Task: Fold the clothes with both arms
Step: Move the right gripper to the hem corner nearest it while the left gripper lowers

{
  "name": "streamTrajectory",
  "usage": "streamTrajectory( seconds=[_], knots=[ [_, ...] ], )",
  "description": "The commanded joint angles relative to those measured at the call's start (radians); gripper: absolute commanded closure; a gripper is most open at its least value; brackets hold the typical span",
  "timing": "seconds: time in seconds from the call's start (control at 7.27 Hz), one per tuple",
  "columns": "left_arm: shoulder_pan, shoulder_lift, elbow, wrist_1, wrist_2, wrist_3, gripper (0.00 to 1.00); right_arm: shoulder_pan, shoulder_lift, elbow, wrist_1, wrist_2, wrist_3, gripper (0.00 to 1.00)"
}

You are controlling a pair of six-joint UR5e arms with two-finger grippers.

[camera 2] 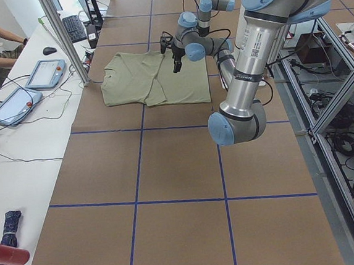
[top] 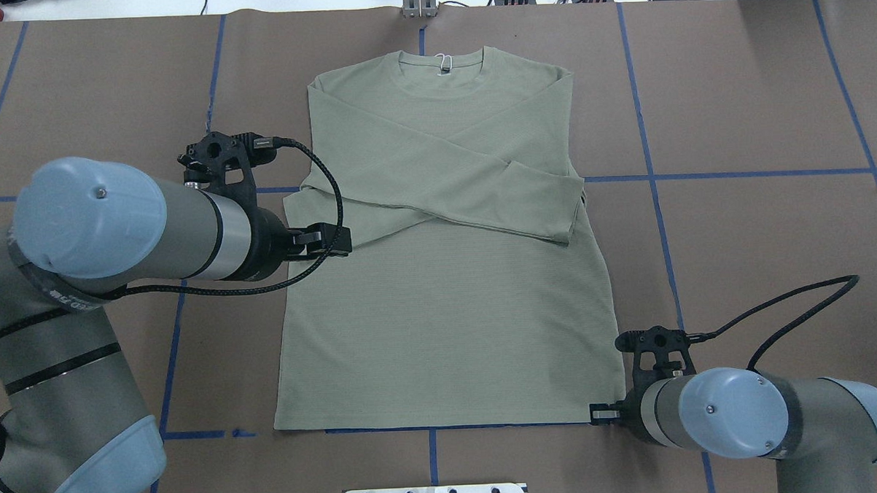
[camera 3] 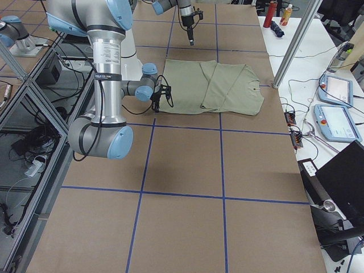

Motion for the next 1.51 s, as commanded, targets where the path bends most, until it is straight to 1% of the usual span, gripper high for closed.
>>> streamTrajectory(
  seconds=[0.0, 0.41, 0.55, 0.69, 0.83, 0.96, 1.1, 1.38],
  knots=[
    [0.0, 0.0, 0.0, 0.0, 0.0, -0.001, 0.0, 0.001, 0.001, 0.012, 0.0, 0.0, 0.001, 0.98],
    [0.002, 0.006, 0.0, 0.0, 0.0, -0.001, 0.0, 0.004, 0.002, 0.054, 0.0, -0.002, 0.011, 1.0],
    [0.03, 0.021, 0.0, 0.0, 0.001, -0.051, 0.0, 0.005, 0.005, 0.073, 0.0, -0.002, 0.013, 1.0],
    [0.142, 0.039, 0.0, -0.002, 0.056, -0.174, 0.0, 0.008, 0.007, 0.093, 0.002, -0.003, 0.013, 1.0],
    [0.226, 0.041, -0.002, 0.0, 0.096, -0.256, 0.0, 0.015, 0.011, 0.11, 0.002, -0.003, 0.013, 1.0],
    [0.297, 0.062, -0.003, 0.006, 0.104, -0.342, 0.0, 0.021, 0.013, 0.122, 0.003, -0.003, 0.014, 1.0],
    [0.348, 0.114, 0.005, 0.006, 0.139, -0.365, 0.0, 0.031, 0.013, 0.13, 0.003, -0.002, 0.013, 1.0],
    [0.353, 0.206, 0.031, 0.005, 0.147, -0.363, 0.0, 0.035, 0.019, 0.128, 0.011, -0.002, 0.013, 1.0]
  ],
)
